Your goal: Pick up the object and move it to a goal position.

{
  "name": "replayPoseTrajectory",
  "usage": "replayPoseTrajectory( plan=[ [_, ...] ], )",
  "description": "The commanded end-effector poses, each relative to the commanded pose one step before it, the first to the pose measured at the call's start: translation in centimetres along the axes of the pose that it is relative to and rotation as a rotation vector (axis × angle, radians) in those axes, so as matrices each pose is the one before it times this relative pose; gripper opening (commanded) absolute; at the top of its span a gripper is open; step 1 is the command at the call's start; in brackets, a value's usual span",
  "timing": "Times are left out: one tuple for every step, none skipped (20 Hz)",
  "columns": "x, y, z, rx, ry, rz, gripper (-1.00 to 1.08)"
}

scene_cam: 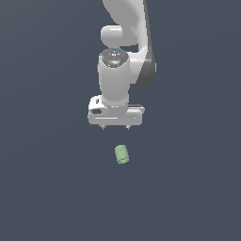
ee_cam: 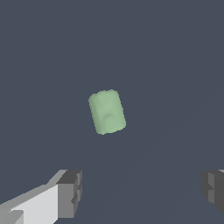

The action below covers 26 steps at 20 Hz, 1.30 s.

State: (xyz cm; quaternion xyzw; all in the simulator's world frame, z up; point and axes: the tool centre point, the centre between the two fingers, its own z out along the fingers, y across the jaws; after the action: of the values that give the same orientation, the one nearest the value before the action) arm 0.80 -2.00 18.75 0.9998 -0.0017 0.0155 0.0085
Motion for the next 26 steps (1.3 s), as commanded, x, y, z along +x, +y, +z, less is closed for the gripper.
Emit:
replayPoseTrajectory(
  plan=[
    [0.000, 0.001, 0.000, 0.00000, 0.00000, 0.00000, 1.00],
    [0.019, -0.011, -0.018, -0.00055, 0.00031, -0.00141, 1.00],
    [0.056, -0.035, -0.054, -0.00161, 0.00091, -0.00419, 1.00],
    [0.093, -0.057, -0.092, -0.00269, 0.00152, -0.00694, 1.00],
    [0.127, -0.078, -0.136, -0.00381, 0.00215, -0.00961, 1.00],
    [0.152, -0.091, -0.180, -0.00476, 0.00269, -0.01158, 1.00],
    [0.127, -0.076, -0.178, -0.00432, 0.00247, -0.00998, 1.00],
    [0.089, -0.052, -0.158, -0.00341, 0.00199, -0.00732, 1.00],
    [0.050, -0.034, -0.133, -0.00246, 0.00150, -0.00467, 1.00],
    [0.012, -0.008, -0.092, -0.00129, 0.00086, -0.00182, 1.00],
    [-0.008, -0.021, -0.020, 0.00000, 0.00000, 0.00000, 1.00],
    [-0.016, 0.036, 0.018, 0.00039, -0.00015, 0.00149, 1.00],
    [0.013, -0.004, 0.078, 0.00075, -0.00061, 0.00011, 1.00],
    [0.040, -0.014, 0.096, 0.00039, -0.00046, -0.00124, 1.00],
    [0.072, -0.031, 0.139, 0.00044, -0.00067, -0.00273, 1.00],
    [0.098, -0.042, 0.175, 0.00040, -0.00076, -0.00393, 1.00],
    [0.122, -0.049, 0.214, 0.00044, -0.00089, -0.00495, 1.00],
    [0.143, -0.059, 0.257, 0.00060, -0.00108, -0.00579, 1.00],
    [0.160, -0.065, 0.304, 0.00085, -0.00130, -0.00642, 1.00],
    [0.177, -0.071, 0.351, 0.00110, -0.00151, -0.00708, 1.00],
    [0.196, -0.079, 0.396, 0.00133, -0.00169, -0.00785, 1.00],
    [0.215, -0.087, 0.441, 0.00151, -0.00183, -0.00875, 1.00],
    [0.234, -0.096, 0.487, 0.00172, -0.00197, -0.00967, 1.00],
    [0.250, -0.101, 0.535, 0.00199, -0.00212, -0.01047, 1.00],
    [0.265, -0.108, 0.585, 0.00232, -0.00226, -0.01123, 1.00],
    [0.278, -0.113, 0.636, 0.00265, -0.00239, -0.01200, 1.00]
  ],
)
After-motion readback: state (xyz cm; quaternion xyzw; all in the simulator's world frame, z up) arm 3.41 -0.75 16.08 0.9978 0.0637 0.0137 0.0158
